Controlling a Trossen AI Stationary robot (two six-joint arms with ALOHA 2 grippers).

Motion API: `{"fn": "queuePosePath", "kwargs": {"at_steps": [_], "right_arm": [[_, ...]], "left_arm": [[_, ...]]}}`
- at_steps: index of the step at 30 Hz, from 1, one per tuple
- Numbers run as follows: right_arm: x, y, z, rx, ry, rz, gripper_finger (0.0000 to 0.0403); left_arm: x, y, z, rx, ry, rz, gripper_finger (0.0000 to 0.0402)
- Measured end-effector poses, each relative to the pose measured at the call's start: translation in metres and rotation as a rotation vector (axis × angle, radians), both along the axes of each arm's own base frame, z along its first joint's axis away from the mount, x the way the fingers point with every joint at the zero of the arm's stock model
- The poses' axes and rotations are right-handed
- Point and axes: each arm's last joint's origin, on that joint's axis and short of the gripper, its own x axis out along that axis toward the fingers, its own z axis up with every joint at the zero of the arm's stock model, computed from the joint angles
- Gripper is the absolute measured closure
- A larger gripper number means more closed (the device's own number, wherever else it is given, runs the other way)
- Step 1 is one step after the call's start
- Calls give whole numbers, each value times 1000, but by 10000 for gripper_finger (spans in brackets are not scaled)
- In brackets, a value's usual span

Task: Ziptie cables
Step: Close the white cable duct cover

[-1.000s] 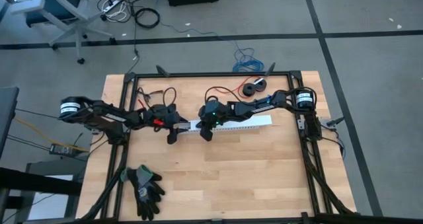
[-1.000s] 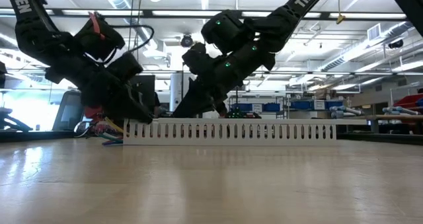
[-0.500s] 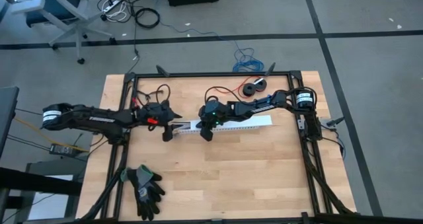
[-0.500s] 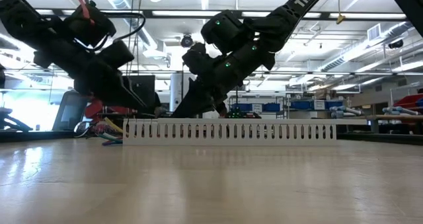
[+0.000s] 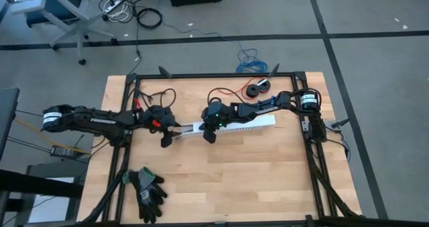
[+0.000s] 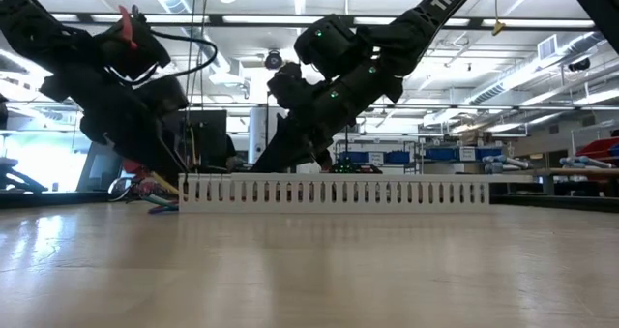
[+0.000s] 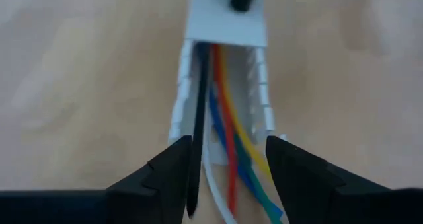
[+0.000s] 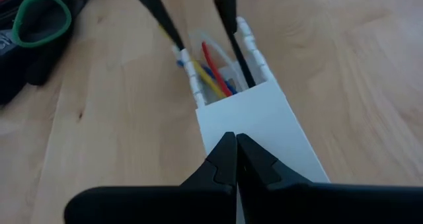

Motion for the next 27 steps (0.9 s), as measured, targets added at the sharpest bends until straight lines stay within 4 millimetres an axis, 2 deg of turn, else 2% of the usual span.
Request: {"fn": "queuePosePath", "kwargs": {"at_steps": [3, 13, 18, 27], "right_arm": [[0, 0, -1, 1, 5, 0, 403], [0, 0, 0, 1, 5, 0, 403], [0, 0, 0, 0, 4, -1, 403], [0, 0, 0, 2, 4, 1, 403]], "left_arm": [[2, -1, 2, -28, -40, -44, 190], [2, -1, 3, -38, -46, -43, 150], [6, -1, 8, -68, -107, -46, 131], [8, -2, 10, -83, -139, -60, 126]]}}
